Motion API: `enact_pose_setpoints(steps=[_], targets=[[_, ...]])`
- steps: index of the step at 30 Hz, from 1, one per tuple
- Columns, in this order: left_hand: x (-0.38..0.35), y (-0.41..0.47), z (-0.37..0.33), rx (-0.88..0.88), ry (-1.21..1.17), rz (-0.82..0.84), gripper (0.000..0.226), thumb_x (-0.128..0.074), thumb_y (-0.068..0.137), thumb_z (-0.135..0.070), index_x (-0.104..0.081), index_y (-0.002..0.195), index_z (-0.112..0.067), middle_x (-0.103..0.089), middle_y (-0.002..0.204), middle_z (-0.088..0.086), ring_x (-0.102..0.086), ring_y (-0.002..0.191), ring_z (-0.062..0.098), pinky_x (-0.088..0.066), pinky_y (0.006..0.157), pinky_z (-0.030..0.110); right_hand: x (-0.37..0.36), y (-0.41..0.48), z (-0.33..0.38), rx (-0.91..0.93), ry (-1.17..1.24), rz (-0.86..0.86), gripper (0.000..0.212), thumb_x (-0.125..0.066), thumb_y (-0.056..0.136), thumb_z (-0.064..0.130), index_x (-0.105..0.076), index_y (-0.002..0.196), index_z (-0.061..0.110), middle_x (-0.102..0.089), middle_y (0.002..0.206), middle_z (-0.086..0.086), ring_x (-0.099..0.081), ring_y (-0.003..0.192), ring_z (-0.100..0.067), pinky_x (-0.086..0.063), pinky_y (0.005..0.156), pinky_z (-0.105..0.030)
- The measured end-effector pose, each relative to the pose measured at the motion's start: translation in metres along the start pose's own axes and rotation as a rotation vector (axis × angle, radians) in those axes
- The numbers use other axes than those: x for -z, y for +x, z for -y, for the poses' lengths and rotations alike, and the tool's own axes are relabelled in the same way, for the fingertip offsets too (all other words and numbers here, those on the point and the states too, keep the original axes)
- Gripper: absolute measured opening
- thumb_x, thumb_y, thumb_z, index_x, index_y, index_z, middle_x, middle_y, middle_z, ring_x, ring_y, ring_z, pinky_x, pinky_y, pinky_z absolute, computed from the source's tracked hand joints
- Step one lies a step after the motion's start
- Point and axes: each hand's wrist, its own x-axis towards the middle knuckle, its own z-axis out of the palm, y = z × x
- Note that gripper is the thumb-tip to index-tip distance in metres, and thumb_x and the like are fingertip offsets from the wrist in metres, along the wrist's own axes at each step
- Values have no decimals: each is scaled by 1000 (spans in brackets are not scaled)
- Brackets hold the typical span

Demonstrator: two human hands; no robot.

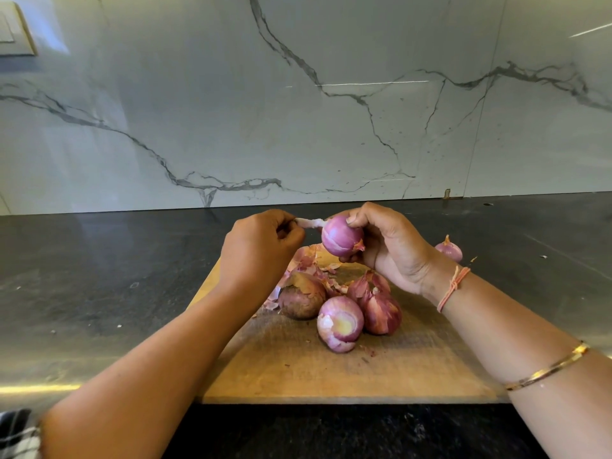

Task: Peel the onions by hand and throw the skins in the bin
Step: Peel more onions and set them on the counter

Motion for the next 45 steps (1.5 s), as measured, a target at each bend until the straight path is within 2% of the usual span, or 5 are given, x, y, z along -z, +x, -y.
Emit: enact_pose_setpoints(steps=[11,17,23,36,45], targets=[[4,7,9,84,67,27,20,-57,92,-22,-71,81,-14,-65,64,-5,-54,51,8,-39,47,21,5,-1,2,48,82,98,36,-45,68,23,-64,86,-2,-70,88,-12,-57,70,-17,-45,54,-21],[0,1,4,24,46,98,30,-58,88,-35,-72,69,-17,-66,59,-1,-50,47,11,-44,52,25,5,3,-1,58,92,11,33,-50,71,25,-59,97,7,-53,98,-22,-55,64,-17,-44,53,-22],[1,1,0,-129,-31,56,21,-66,84,-20,-74,102,-23,-70,109,-8,-64,92,7,-52,84,21,6,3,1,83,94,73,31,-34,95,8,-63,108,12,-61,98,-11,-63,62,-20,-50,59,-25],[0,-8,-11,-23,-327,144,24,-70,81,-29,-72,104,-25,-72,89,-16,-67,81,-5,-57,75,20,5,5,-2,80,95,93,26,-50,75,17,-60,99,12,-61,100,-13,-64,73,-16,-52,64,-29],[-4,-10,-11,-7,-356,99,22,-69,83,-19,-73,104,-21,-71,82,-16,-67,79,-1,-56,75,20,1,0,-2,178,-145,55,22,-44,97,3,-61,103,15,-59,103,-12,-61,81,-16,-54,69,-28]])
